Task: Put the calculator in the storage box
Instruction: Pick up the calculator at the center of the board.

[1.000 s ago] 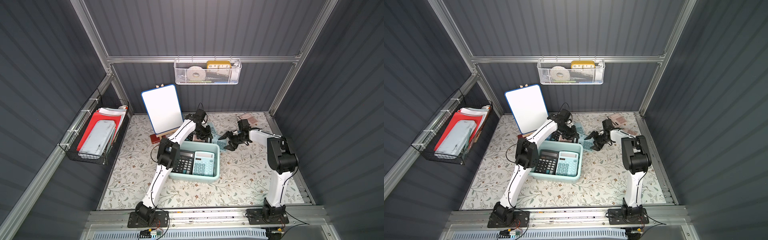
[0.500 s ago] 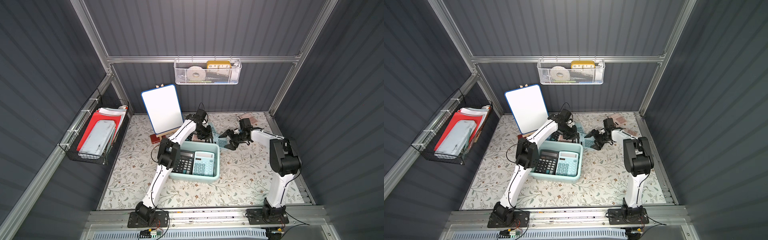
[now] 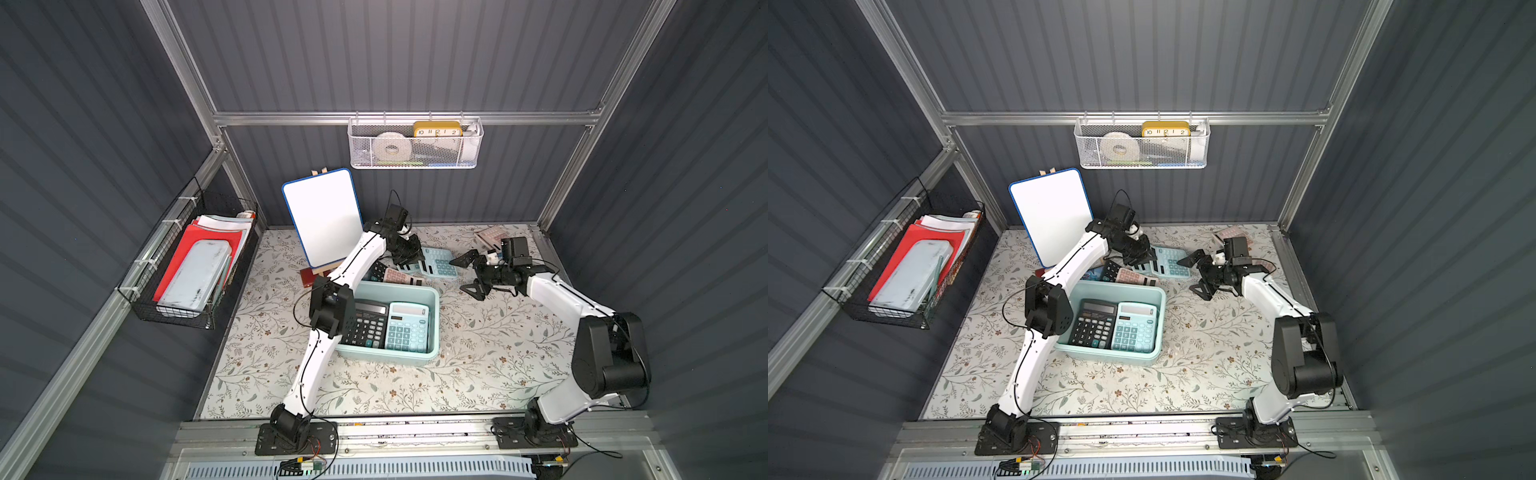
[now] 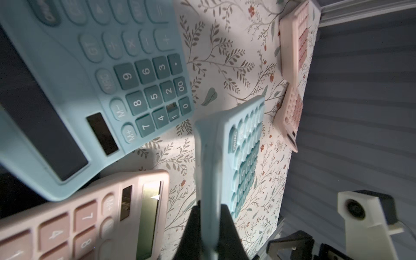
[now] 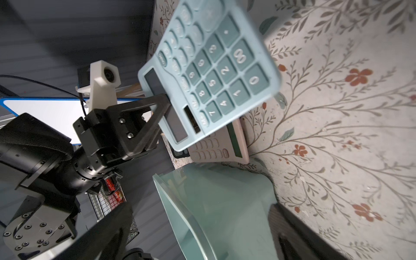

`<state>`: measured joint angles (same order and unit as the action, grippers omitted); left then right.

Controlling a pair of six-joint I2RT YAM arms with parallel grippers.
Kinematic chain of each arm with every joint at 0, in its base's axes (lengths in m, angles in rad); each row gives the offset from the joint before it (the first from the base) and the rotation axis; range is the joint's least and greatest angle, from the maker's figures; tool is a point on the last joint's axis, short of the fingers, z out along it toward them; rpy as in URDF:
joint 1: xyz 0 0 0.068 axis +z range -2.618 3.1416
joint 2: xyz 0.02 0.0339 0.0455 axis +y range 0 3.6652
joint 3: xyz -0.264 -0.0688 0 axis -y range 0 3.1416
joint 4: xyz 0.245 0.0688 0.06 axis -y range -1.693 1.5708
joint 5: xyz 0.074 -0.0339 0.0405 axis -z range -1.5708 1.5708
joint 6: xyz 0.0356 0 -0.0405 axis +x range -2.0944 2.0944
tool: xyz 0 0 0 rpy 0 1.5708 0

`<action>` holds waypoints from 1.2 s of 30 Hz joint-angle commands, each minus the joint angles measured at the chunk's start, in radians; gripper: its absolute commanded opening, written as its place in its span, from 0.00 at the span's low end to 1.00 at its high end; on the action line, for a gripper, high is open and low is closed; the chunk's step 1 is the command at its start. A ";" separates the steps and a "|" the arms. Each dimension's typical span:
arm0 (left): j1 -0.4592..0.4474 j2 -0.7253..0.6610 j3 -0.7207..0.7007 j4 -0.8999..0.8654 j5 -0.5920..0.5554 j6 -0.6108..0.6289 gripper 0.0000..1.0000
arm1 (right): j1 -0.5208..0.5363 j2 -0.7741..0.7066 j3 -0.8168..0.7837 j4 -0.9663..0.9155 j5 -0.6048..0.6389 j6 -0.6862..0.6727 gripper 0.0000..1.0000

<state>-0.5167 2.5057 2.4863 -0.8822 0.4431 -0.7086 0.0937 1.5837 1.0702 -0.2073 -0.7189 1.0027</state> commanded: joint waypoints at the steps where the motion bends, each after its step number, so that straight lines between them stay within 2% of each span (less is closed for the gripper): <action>1: 0.013 -0.112 0.006 0.068 0.015 -0.051 0.07 | -0.025 -0.037 -0.049 0.091 0.025 0.048 0.99; 9: 0.026 -0.208 -0.071 0.138 0.087 -0.097 0.05 | -0.063 -0.059 -0.131 0.359 -0.005 0.179 0.95; 14: 0.026 -0.275 -0.170 0.173 0.130 -0.106 0.04 | -0.063 -0.011 -0.151 0.642 -0.044 0.332 0.88; 20: 0.026 -0.330 -0.254 0.187 0.148 -0.099 0.02 | -0.061 0.060 -0.151 0.859 -0.053 0.462 0.77; 28: 0.025 -0.329 -0.251 0.190 0.170 -0.097 0.01 | -0.036 0.118 -0.099 0.850 -0.071 0.463 0.63; 33: 0.026 -0.327 -0.248 0.188 0.189 -0.100 0.01 | -0.020 0.139 -0.080 0.840 -0.070 0.458 0.59; 36: 0.026 -0.326 -0.246 0.184 0.202 -0.101 0.01 | -0.018 0.145 -0.072 0.838 -0.070 0.455 0.51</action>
<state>-0.4911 2.2261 2.2223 -0.7189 0.5983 -0.8013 0.0711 1.7210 0.9668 0.6140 -0.7753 1.4647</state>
